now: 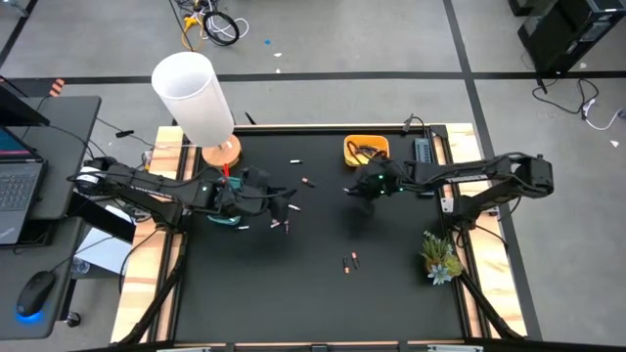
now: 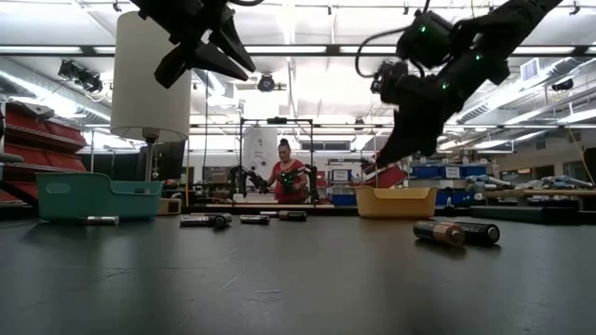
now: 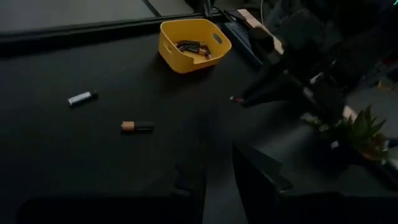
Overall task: Sort batteries
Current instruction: Put the silver battery into the green bin
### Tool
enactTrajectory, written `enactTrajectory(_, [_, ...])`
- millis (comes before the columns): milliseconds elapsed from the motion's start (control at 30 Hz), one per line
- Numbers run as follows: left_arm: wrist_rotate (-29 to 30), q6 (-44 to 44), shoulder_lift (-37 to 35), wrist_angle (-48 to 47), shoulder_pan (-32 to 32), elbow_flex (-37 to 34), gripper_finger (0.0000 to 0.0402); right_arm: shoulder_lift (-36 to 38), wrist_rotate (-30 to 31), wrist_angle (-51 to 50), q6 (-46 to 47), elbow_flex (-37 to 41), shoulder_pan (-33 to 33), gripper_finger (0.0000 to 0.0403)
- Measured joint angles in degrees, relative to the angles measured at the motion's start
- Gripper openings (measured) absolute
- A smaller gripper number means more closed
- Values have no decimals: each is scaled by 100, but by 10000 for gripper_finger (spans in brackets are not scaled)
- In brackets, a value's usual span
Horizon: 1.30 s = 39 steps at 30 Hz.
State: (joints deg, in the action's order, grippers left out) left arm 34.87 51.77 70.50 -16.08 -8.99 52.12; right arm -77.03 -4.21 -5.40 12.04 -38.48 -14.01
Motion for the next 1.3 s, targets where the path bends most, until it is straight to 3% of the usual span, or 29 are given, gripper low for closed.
enactTrajectory(400, [362,-273,185,237,13,-2,90,525,77,551,-582,0,396,24])
enactTrajectory(700, [316,-477,1035,2206,45,-6,93,525,103,1584,-590,0,617,24])
enactTrajectory(867, [471,-652,1238,3432,134,-4,128,526,156,2113,-345,-4,742,24])
enactTrajectory(1133, [540,-1010,1241,4302,376,0,204,524,341,2647,-257,-4,830,25])
enactTrajectory(1300, [410,-1583,1297,4985,434,0,219,524,396,2964,-125,-4,827,22])
